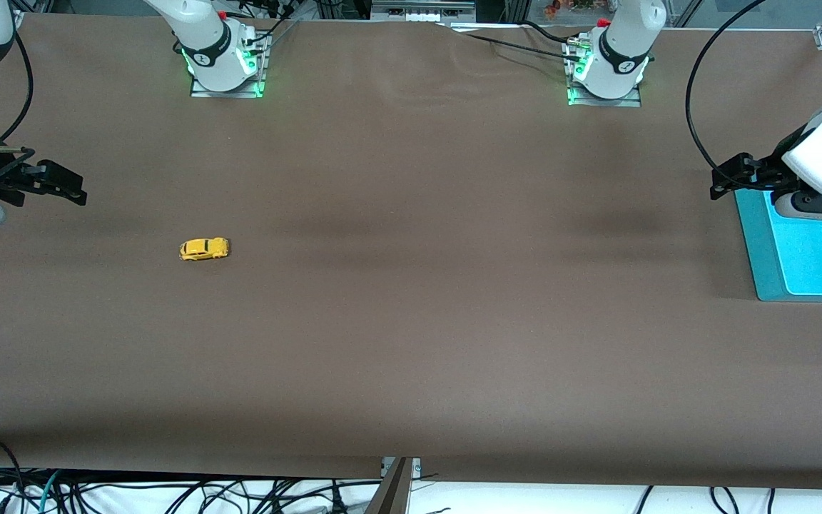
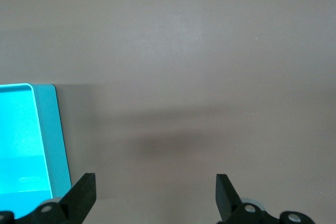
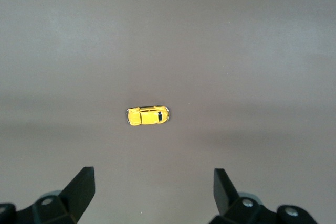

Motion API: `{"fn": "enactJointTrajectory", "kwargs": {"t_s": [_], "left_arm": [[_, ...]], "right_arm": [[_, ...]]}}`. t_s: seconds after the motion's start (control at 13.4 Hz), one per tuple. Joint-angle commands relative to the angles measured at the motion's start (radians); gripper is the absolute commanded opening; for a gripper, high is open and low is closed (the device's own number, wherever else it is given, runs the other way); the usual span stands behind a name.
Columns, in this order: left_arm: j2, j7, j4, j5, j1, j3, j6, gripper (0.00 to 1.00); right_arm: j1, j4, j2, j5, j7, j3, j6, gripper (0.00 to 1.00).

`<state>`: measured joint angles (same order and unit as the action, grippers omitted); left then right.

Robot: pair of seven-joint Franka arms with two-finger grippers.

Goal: Wind and store yellow beetle car

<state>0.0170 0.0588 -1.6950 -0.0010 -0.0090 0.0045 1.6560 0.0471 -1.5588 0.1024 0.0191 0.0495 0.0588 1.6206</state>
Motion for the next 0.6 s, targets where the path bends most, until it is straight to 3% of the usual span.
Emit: {"fn": "enactJointTrajectory", "kwargs": {"t_s": [0.0, 0.52], "left_arm": [[0.009, -0.001, 0.026, 0.01, 0.006, -0.008, -0.01, 1.0], [0.011, -0.001, 0.026, 0.009, 0.007, -0.008, -0.01, 1.0]], "right_arm": [[-0.01, 0.005, -0.004, 0.005, -0.013, -0.01, -0.011, 1.0], [-0.012, 0.005, -0.004, 0.007, -0.011, -0.01, -0.005, 1.0]]}}
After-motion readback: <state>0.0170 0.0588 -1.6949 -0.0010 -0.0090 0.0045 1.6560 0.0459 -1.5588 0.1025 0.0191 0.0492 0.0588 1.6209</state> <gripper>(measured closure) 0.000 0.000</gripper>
